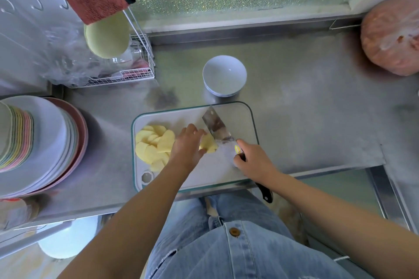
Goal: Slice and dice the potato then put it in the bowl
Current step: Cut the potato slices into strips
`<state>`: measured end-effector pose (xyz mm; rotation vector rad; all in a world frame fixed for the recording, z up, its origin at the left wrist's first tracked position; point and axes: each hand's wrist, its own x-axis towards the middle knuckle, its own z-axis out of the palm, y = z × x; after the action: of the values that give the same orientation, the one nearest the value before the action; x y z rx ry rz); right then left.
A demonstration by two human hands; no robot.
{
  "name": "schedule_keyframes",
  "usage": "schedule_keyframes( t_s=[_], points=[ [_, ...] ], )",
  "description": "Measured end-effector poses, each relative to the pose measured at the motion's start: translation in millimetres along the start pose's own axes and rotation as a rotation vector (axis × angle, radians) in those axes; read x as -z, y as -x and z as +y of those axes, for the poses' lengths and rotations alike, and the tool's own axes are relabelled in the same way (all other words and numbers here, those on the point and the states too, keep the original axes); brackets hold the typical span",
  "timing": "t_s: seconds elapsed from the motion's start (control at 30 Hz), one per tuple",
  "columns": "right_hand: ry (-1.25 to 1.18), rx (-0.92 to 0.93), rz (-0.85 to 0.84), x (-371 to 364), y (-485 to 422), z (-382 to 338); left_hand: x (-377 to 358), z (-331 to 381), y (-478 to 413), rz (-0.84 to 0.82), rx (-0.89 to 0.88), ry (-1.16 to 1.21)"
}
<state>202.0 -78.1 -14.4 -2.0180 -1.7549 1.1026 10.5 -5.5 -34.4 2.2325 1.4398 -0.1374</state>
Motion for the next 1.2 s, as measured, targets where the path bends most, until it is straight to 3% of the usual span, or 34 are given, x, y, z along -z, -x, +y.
schedule_keyframes(
  t_s=[0.3,0.5,0.6,0.67,0.7,0.77,0.83,0.93,1.07,1.2],
  points=[
    [0.148,0.019,0.071,-4.6,6.2,-7.3,-11.1,8.1,4.4,0.092,0.11,0.074],
    [0.22,0.016,0.057,-11.7,10.3,-6.1,-10.4,5.1,12.0,0.109,0.02,0.076],
    [0.197,0.031,0.095,-10.2,6.4,-8.6,-5.7,-4.1,22.1,0.285,-0.067,0.059],
    [0.144,0.039,0.11,-7.5,1.9,-11.8,-1.4,-18.2,26.4,0.428,0.039,-0.03],
    [0.121,0.038,0.113,-5.8,-0.4,-14.3,3.2,-25.1,28.1,0.422,0.152,-0.086],
    [0.066,0.019,0.113,-3.1,-4.6,-18.4,12.9,-36.9,29.8,0.295,0.375,-0.18],
    [0.018,-0.004,0.109,-2.0,-6.9,-20.5,14.5,-47.5,30.2,0.201,0.424,-0.177],
    [-0.045,-0.05,0.09,-2.2,-7.9,-17.7,14.9,-51.7,30.3,0.264,0.317,-0.017],
    [-0.14,-0.101,0.078,1.7,-5.9,-10.8,19.5,-36.5,25.4,0.384,0.107,0.455],
    [-0.177,-0.151,0.093,7.6,0.1,-6.4,16.7,-14.4,14.9,0.381,-0.14,0.558]
  ],
)
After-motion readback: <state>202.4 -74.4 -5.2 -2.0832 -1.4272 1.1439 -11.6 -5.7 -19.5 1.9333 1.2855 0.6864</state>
